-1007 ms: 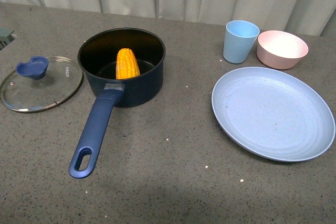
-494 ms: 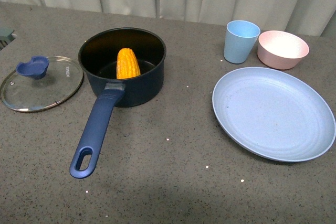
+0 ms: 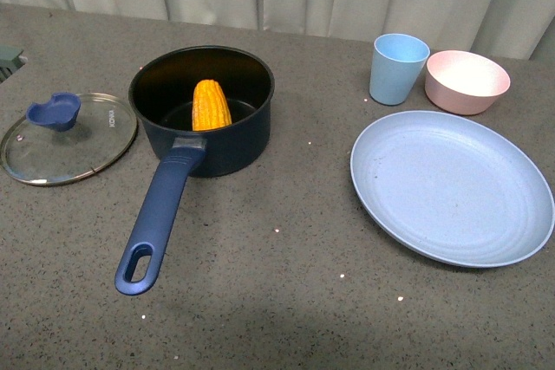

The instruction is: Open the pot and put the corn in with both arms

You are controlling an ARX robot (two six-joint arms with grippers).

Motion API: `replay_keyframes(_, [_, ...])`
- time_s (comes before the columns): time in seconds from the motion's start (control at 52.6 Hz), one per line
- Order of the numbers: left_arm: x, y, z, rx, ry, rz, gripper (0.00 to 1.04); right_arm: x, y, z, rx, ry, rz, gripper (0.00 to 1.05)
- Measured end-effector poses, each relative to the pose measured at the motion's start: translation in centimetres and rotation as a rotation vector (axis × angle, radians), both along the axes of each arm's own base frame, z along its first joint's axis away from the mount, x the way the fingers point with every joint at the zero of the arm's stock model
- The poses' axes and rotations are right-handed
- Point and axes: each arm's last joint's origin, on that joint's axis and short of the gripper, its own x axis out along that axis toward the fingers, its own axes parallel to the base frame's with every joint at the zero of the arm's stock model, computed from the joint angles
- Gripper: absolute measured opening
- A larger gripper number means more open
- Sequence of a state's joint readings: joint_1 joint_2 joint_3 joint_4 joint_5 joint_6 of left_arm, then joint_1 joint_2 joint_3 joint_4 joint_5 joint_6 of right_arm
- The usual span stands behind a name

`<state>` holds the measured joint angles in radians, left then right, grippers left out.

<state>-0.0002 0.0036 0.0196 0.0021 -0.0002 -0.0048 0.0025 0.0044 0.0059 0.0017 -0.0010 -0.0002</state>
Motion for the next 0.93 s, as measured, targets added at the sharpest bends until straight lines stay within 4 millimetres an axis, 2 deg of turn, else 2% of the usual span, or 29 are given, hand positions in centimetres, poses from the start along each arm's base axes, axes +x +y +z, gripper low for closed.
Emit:
replay_keyframes(0.532, [0.0,0.0,0.0,0.0,0.0,0.0,0.98,0.0,0.0,0.0,0.001,0.0,0.0,0.97])
replay_keyframes(0.931, [0.0,0.0,0.0,0.0,0.0,0.0,0.98,0.0,0.0,0.0,0.001,0.0,0.0,0.96])
